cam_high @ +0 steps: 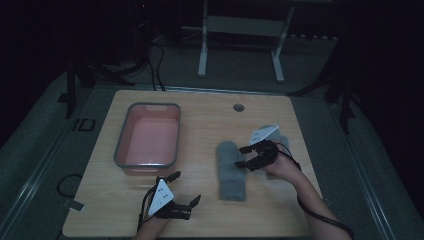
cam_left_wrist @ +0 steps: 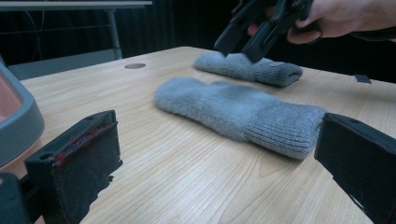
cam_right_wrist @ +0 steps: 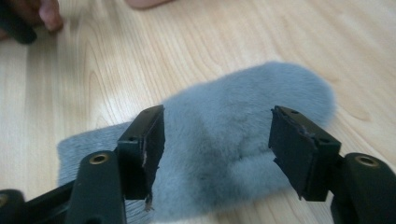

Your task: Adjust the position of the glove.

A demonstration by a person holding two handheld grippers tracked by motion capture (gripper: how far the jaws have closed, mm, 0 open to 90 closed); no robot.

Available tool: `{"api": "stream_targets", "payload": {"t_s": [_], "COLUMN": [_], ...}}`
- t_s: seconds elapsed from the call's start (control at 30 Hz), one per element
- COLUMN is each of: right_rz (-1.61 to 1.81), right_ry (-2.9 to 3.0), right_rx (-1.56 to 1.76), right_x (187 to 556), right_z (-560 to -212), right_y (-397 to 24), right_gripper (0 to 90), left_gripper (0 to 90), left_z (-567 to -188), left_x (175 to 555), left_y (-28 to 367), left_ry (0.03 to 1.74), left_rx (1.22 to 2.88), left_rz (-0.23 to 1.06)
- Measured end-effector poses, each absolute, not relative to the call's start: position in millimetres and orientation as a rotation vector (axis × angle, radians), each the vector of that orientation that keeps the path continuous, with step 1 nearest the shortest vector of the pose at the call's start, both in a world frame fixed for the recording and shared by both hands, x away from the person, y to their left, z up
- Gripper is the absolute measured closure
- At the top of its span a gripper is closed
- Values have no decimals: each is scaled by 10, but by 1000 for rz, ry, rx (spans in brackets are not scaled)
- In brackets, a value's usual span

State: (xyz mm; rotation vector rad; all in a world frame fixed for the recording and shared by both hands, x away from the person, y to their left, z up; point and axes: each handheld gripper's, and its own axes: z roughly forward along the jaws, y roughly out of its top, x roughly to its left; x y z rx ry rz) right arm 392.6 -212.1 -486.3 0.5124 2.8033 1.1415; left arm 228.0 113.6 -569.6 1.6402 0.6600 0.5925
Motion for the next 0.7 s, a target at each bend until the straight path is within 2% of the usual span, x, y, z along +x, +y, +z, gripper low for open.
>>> {"api": "stream_targets", "payload": {"t_s": [0.1,0.2,0.3,0.47,0.7], "right_rz": [1197,1248,1303,1210,1098], "right_ry": [2713,2631,2562,2402,2224], "right_rx": [615,725,858,1098,1318], "right_x": [3849,3796,3786,3742,3690], "right_z": [-4801,-4741,-4678,-4662,-4776], "right_y": [-2230,-2359,-2512,-2734,-3035], "right_gripper": [346,400,403,362,385], "left_gripper": [5,5,5,5,5], "left_z": [-5696,-5696,-5696,-5696,-5696], "left_x": [2280,2281,2282,2282,2280], "left_y": [1137,1140,1141,1140,1139], "left_ry": [661,662,665,665,668], "left_rx": [1639,1640,1638,1638,1635], "left_rz": [593,591,586,584,583]}}
